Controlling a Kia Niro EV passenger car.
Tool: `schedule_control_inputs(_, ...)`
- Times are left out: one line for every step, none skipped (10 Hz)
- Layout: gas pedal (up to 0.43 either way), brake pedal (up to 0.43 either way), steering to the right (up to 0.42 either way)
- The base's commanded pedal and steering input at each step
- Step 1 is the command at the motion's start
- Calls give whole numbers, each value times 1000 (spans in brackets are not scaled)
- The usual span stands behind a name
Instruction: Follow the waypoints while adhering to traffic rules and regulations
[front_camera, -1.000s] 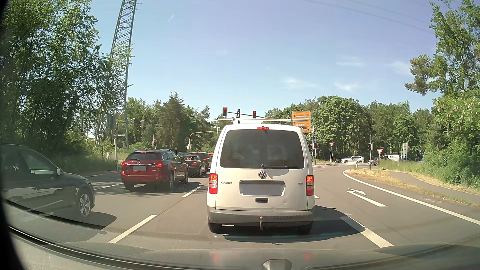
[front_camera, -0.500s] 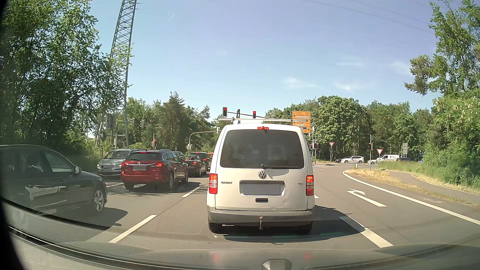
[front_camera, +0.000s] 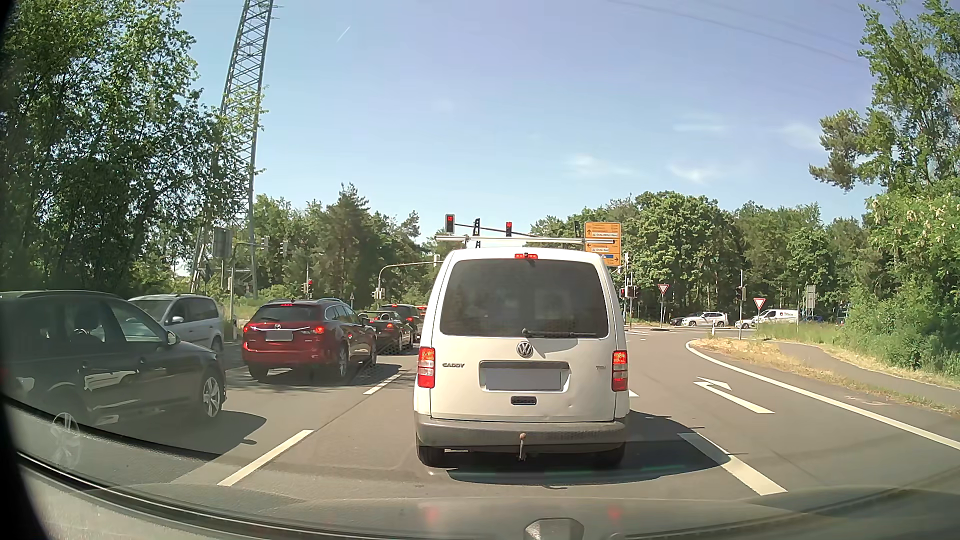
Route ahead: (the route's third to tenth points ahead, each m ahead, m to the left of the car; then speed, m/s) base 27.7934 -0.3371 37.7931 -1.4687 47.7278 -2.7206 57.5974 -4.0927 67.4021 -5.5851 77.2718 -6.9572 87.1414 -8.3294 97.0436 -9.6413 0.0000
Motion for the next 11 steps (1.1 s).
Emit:
schedule_control_inputs(0, 250, 7)
schedule_control_inputs(0, 250, 7)
schedule_control_inputs(0, 250, 7)
schedule_control_inputs(0, 250, 7)
schedule_control_inputs(0, 250, 7)
schedule_control_inputs(0, 250, 7)
schedule_control_inputs(0, 250, 7)
schedule_control_inputs(0, 250, 6)
schedule_control_inputs(0, 250, 7)
schedule_control_inputs(0, 250, 7)
schedule_control_inputs(0, 250, 7)
